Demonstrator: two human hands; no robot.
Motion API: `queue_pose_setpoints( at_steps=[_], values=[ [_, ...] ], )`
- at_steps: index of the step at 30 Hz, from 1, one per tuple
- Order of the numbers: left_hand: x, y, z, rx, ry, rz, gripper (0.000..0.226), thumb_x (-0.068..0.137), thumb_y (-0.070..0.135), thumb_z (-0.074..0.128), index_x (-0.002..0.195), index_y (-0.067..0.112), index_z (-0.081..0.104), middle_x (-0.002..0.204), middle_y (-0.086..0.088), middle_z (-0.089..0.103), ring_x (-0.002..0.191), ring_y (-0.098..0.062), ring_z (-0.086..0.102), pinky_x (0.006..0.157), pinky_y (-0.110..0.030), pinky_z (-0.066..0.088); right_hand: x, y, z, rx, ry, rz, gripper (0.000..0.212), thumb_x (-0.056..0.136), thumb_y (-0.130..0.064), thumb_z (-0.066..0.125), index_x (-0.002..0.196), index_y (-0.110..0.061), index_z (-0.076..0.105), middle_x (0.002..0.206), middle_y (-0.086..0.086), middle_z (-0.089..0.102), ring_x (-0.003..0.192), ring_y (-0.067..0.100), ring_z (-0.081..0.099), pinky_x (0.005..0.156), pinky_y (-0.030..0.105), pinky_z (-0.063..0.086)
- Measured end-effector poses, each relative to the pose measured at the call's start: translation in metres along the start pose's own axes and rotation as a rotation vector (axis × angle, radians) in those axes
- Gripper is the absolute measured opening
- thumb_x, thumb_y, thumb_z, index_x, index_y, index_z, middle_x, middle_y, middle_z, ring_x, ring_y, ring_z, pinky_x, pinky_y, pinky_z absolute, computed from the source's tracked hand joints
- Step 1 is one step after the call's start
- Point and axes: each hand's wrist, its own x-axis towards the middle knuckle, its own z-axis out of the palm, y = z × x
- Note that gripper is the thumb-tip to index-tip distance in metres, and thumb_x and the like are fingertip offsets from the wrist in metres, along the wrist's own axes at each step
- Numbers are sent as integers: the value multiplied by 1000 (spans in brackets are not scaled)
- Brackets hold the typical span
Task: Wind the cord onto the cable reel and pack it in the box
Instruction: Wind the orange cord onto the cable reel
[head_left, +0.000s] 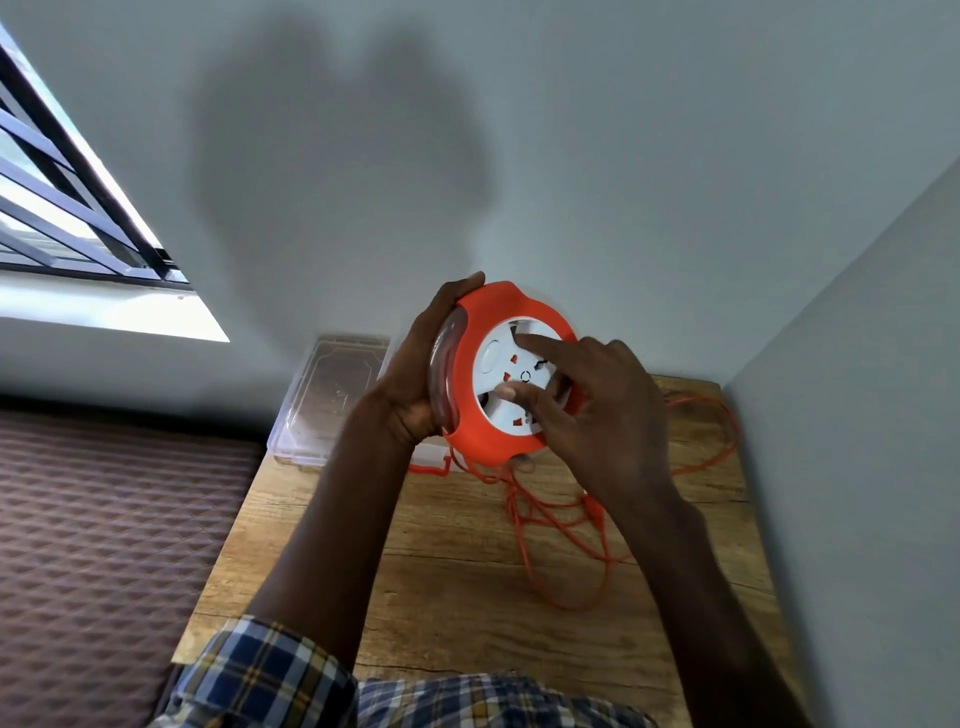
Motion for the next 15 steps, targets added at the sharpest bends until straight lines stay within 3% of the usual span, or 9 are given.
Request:
queue_pose_setpoints(
  at_steps=[2, 6, 11, 15],
  values=[
    [1, 1, -3, -21, -11, -12, 52, 102, 57, 48, 112, 15, 78, 110, -12, 74, 100, -28, 71, 92, -44, 59, 1, 9, -3, -2, -11, -117, 40, 92, -25, 72, 131, -34, 66, 116, -2, 63, 105, 12, 49, 73, 24, 48],
    [3, 0, -7, -32, -59, -24, 57, 103, 61, 47, 124, 13, 71, 119, -14, 71, 109, -32, 66, 100, -49, 52, 2, 21, -7, -2, -137, -259, 65, 80, 4, 74, 130, -37, 67, 143, 3, 53, 122, 23, 46, 86, 29, 53],
    [4, -3, -8, -59, -105, -79, 53, 105, 60, 46, 117, 15, 70, 108, -10, 72, 102, -29, 66, 97, -48, 51, 4, 21, -7, 59, -186, -343, 61, 83, 5, 62, 126, -38, 70, 150, -7, 51, 117, 21, 44, 84, 22, 43],
    [5, -6, -9, -48, -125, -79, 56, 105, 59, 39, 114, 17, 76, 110, -9, 74, 104, -28, 68, 101, -48, 48, 3, 26, -6, 101, -181, -355, 50, 85, -1, 65, 121, -34, 73, 146, -2, 55, 120, 23, 45, 87, 19, 40]
  ],
)
